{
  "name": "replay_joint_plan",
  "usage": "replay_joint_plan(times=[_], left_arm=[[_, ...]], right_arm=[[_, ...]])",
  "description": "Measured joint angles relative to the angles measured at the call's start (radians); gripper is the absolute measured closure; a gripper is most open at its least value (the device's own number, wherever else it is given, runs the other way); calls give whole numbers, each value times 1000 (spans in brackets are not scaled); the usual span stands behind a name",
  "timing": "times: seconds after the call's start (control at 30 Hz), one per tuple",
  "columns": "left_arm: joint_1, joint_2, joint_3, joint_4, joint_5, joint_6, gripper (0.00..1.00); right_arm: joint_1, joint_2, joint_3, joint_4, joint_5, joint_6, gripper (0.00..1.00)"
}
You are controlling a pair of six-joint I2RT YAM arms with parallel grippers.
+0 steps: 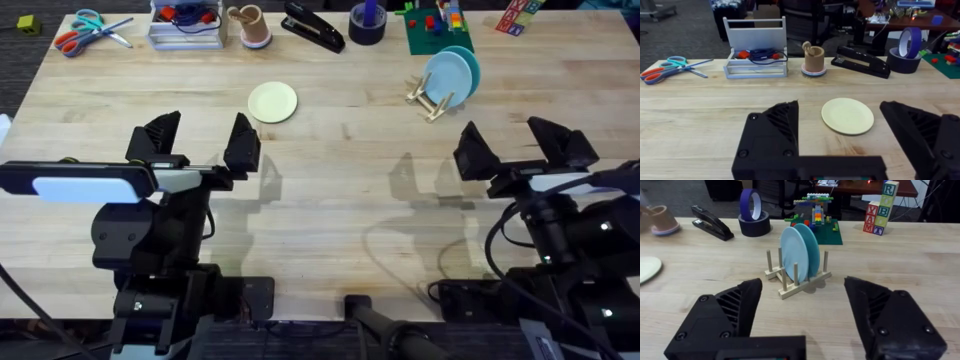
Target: Pick up the plates from the table one by one and place each into a slot on the dish rack.
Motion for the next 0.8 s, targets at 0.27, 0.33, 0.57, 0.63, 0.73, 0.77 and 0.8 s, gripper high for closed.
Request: replay_joint_plan(times=[0.27, 0.33, 0.57, 0.63, 0.73, 0.77, 0.8], left_arm=[[0, 0, 0, 16, -1, 0, 8], [0, 0, 0, 35, -1, 0, 8], [1, 0, 25, 21, -1, -5, 8], [1, 0, 65, -25, -1, -15, 8], [1, 0, 138, -92, -2, -31, 8], [1, 1, 160, -104, -2, -35, 8], [1, 4, 187, -114, -2, -38, 8]], right_arm=[[0, 0, 0, 0, 0, 0, 7], [0, 0, 0, 2, 0, 0, 7], [0, 1, 0, 131, 4, 0, 7], [0, 1, 3, 138, 4, 4, 7], [0, 4, 21, 134, 4, 8, 6], [0, 8, 34, 134, 4, 8, 7], [0, 18, 54, 133, 4, 8, 7]])
